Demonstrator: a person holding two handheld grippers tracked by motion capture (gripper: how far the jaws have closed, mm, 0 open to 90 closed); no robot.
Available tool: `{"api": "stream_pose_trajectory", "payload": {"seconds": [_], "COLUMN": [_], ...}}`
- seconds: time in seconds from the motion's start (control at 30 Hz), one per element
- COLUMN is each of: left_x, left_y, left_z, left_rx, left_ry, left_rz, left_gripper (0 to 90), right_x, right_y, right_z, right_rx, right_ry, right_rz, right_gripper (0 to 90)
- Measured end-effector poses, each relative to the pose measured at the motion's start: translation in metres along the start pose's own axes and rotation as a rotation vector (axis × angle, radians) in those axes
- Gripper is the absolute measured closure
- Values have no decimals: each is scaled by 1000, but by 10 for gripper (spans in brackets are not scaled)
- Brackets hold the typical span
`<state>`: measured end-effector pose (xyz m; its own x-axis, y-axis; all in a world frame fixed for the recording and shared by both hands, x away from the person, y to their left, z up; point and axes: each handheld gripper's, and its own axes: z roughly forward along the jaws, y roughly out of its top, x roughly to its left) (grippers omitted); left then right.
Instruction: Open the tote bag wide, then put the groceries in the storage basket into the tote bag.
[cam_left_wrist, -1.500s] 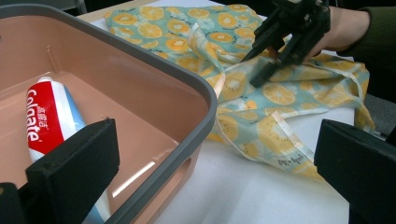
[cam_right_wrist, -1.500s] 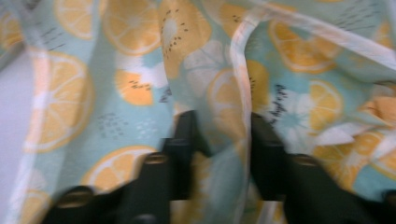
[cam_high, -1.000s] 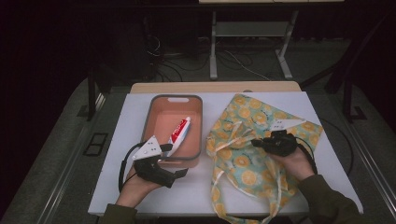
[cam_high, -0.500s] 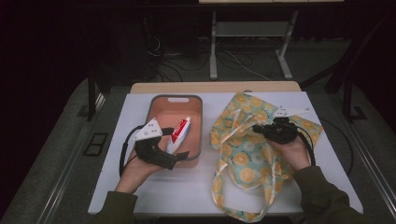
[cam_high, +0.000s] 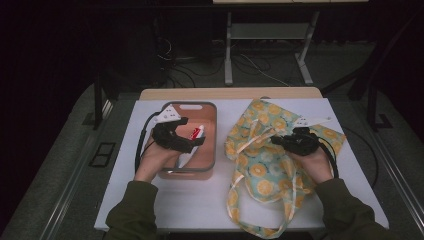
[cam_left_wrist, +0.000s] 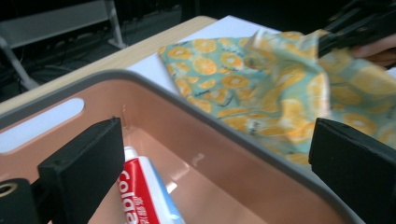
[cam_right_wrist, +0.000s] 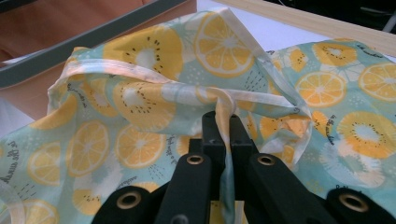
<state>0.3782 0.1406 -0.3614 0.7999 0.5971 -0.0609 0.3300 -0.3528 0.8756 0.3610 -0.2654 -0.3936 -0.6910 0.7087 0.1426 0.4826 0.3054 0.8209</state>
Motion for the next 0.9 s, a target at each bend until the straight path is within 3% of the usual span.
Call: {"api": "stream_pose_trajectory", "payload": {"seconds": [0.13,0.2,0.27,0.57,0.9], "left_x": [8,11,13,21,27], "left_y": [-6,-9,-12,-20,-27], "left_z": [14,23,28,49,61], "left_rx": [54,106,131,285,411], "left_ry": [25,53,55,141,150], "left_rz": [-20,-27,-34,-76,-139], "left_gripper": [65,86,97,129,201], "right_x": [0,0,0,0,1], "right_y": [0,0,0,-2,-4], "right_z": [0,0,0,2,2], "right_rx": [-1,0,2,9,9], "right_ry": [3,3,4,11,16], "right_rz": [-5,-5,-7,-18,-20], "right_gripper": [889,889,889,889,890]}}
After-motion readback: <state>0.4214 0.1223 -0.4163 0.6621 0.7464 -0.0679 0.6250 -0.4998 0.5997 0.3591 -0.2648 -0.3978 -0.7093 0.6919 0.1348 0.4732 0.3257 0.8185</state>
